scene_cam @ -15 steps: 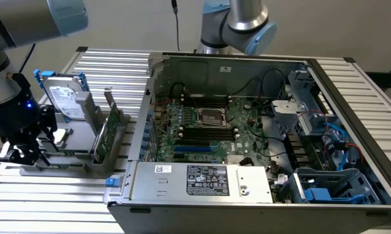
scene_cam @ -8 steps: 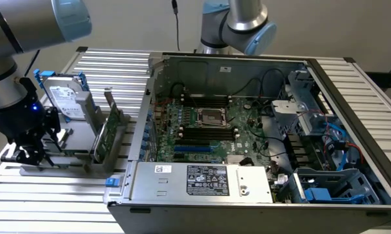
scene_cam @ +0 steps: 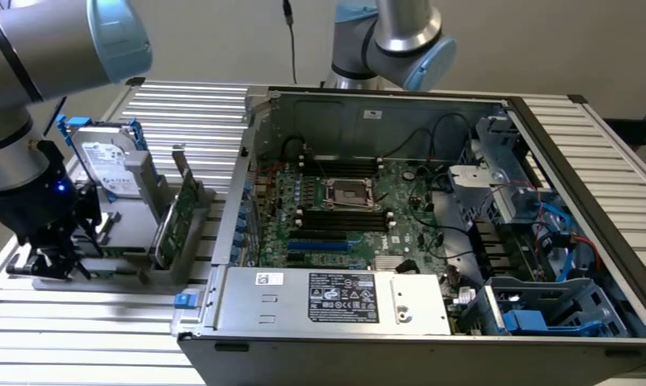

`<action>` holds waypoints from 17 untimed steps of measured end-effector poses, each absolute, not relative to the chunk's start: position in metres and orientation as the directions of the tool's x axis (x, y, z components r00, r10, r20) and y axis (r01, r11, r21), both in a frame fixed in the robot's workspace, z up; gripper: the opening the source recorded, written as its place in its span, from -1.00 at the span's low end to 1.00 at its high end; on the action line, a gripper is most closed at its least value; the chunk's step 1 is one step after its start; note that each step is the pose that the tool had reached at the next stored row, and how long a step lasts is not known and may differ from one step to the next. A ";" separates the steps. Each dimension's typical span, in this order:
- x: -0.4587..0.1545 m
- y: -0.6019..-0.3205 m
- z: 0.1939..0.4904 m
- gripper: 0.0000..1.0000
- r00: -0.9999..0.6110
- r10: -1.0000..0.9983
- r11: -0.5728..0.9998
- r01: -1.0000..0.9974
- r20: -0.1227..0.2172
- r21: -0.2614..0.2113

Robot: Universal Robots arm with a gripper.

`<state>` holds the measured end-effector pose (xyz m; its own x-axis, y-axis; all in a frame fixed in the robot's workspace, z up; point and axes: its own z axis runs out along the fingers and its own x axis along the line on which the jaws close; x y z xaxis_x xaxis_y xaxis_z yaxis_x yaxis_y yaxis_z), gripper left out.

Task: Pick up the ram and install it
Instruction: 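Pick up the ram and move it above insertion slot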

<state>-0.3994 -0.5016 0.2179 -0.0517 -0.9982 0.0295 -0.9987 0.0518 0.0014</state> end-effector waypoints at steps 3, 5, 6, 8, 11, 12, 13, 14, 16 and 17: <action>-0.402 -0.502 0.213 -0.15 -0.049 -0.998 0.049 -0.999 0.029 0.001; -0.403 -0.502 0.209 -0.15 -0.045 -0.999 0.045 -0.999 0.028 0.001; -0.403 -0.502 0.208 -0.15 -0.042 -0.999 0.042 -0.999 0.027 0.002; -0.403 -0.502 0.206 -0.15 -0.034 -0.999 0.034 -0.999 0.023 0.002; -0.403 -0.502 0.202 -0.15 -0.021 -1.000 0.021 -1.000 0.019 0.002; -0.403 -0.502 0.202 -0.15 -0.018 -1.000 0.018 -1.000 0.018 0.002; -0.403 -0.502 0.201 -0.15 -0.015 -1.000 0.015 -1.000 0.016 0.002; -0.403 -0.502 0.200 -0.15 -0.012 -1.000 0.012 -1.000 0.014 0.002; -0.403 -0.502 0.198 -0.15 -0.009 -1.000 0.009 -1.000 0.009 0.003; -0.403 -0.502 0.198 -0.15 -0.008 -1.000 0.008 -1.000 0.007 0.003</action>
<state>-0.4029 -0.5016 0.1975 -0.0078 -0.9999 0.0074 -1.0000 0.0078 0.0030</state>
